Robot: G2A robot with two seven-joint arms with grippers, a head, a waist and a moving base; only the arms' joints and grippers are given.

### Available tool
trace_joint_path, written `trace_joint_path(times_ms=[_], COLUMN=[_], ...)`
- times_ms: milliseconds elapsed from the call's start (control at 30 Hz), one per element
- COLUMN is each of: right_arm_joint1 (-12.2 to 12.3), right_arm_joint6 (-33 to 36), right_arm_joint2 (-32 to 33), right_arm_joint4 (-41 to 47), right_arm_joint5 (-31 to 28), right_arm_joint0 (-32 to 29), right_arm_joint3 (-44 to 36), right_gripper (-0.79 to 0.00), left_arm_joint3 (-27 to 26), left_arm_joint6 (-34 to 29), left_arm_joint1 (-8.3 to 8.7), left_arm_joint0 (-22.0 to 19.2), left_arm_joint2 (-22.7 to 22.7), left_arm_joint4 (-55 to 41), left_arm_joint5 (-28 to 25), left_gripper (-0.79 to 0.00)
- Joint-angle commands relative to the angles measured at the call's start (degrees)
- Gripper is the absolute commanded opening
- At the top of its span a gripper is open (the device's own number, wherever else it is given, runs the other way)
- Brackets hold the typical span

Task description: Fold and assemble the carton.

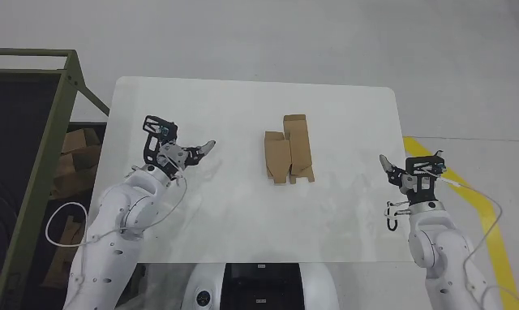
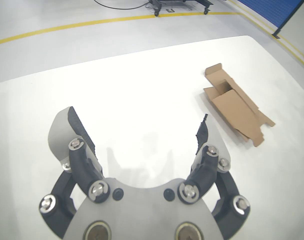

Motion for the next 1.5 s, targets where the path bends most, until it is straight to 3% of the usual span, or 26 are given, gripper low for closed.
trace_joint_path(times_ms=[0,167,467,533,667,833,1133,1467], right_arm_joint1=[0.00,0.00,0.00,0.00,0.00,0.00,0.00,0.00], right_arm_joint6=[0.00,0.00,0.00,0.00,0.00,0.00,0.00,0.00], right_arm_joint2=[0.00,0.00,0.00,0.00,0.00,0.00,0.00,0.00], right_arm_joint4=[0.00,0.00,0.00,0.00,0.00,0.00,0.00,0.00], right_arm_joint5=[0.00,0.00,0.00,0.00,0.00,0.00,0.00,0.00], right_arm_joint0=[0.00,0.00,0.00,0.00,0.00,0.00,0.00,0.00], right_arm_joint3=[0.00,0.00,0.00,0.00,0.00,0.00,0.00,0.00], right_gripper=[0.000,0.000,0.000,0.000,0.000,0.000,0.000,0.000], left_arm_joint3=[-0.69,-2.15,-2.09,-1.48,-1.43,-0.63,4.19,9.42], left_arm_joint6=[-4.32,-9.89,-9.73,-9.42,-10.96,-12.66,-25.59,-32.43], left_arm_joint1=[0.15,0.49,0.48,0.39,0.27,-0.14,-0.71,-0.92], left_arm_joint0=[-1.25,-2.47,-2.40,-1.63,-2.68,-5.08,-12.52,-17.20], left_arm_joint2=[-0.02,-1.05,-0.97,-0.50,-0.44,3.44,9.29,10.75], left_arm_joint4=[-3.02,-8.25,-8.43,-12.28,-17.21,-19.65,-30.86,-41.98], left_arm_joint5=[-2.25,-5.08,-5.07,-5.74,-1.97,2.29,10.02,17.41], left_gripper=[0.000,0.000,0.000,0.000,0.000,0.000,0.000,0.000])
